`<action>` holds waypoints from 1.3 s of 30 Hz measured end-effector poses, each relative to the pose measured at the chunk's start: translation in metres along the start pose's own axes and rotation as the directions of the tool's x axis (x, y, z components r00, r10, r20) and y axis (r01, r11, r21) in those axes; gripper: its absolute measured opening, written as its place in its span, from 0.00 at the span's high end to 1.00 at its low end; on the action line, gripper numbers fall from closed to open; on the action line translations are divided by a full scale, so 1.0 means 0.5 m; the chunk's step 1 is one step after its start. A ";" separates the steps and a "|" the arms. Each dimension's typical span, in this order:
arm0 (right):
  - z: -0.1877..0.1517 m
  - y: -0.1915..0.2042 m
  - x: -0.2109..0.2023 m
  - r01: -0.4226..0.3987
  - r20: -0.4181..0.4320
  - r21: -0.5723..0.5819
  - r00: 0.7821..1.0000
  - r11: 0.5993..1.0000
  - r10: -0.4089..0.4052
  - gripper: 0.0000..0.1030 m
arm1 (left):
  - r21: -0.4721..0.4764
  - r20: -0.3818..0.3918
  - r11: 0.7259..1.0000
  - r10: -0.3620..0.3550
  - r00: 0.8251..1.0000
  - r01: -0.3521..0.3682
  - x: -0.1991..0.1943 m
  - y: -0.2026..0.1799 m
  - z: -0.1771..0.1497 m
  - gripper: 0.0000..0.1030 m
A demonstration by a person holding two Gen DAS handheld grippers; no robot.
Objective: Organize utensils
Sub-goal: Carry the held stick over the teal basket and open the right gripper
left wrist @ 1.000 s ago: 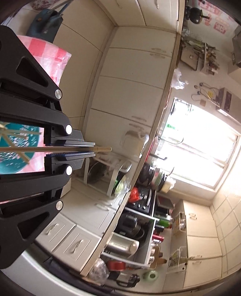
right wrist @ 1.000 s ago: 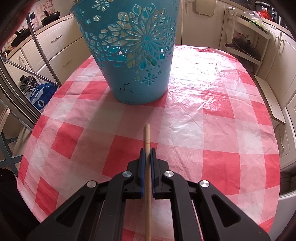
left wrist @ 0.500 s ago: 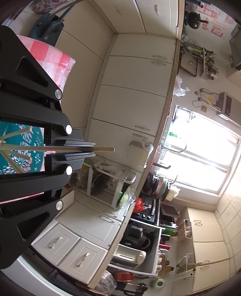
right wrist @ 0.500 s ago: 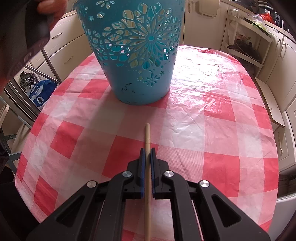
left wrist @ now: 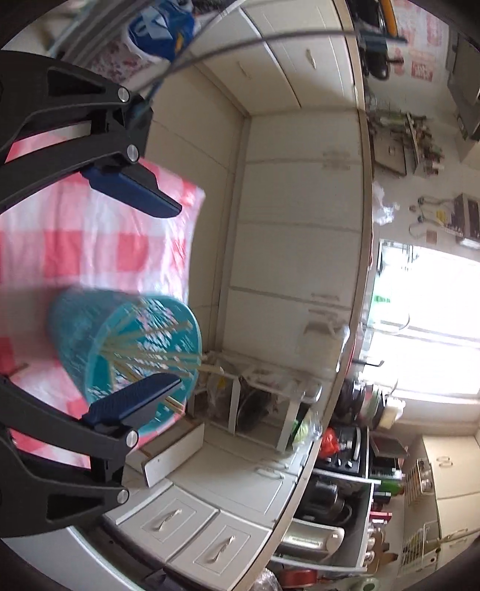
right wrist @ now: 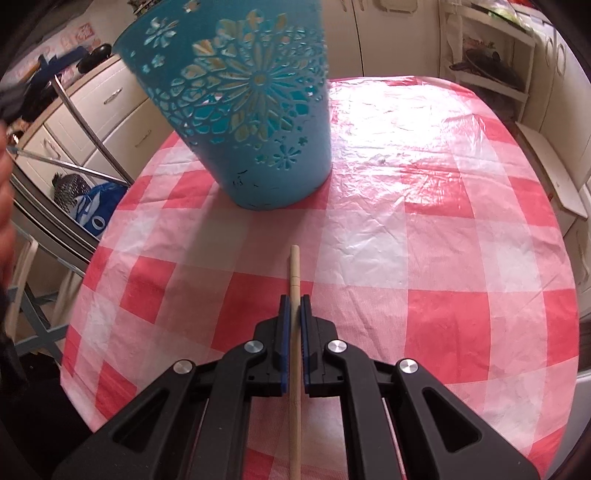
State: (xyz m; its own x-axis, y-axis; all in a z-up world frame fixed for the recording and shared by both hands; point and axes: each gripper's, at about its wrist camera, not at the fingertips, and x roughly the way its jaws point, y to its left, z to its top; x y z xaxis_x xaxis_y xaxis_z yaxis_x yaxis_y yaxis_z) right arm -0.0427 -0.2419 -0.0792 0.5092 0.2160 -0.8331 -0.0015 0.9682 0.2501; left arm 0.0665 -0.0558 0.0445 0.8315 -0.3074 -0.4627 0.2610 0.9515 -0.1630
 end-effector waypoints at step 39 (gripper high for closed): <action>0.111 0.046 -0.294 -0.435 0.489 -0.075 0.768 0.897 0.414 0.94 | -0.231 -0.065 0.964 0.122 0.990 -0.134 -0.042 0.149 -0.016 0.08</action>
State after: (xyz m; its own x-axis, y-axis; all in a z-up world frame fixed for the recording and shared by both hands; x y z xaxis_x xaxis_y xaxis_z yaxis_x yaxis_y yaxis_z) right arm -0.0697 -0.2585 0.0764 0.8114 0.5046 -0.2949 -0.2876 0.7840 0.5501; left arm 0.0647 0.0214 0.0350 0.8233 -0.1893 -0.5352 0.0269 0.9547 -0.2963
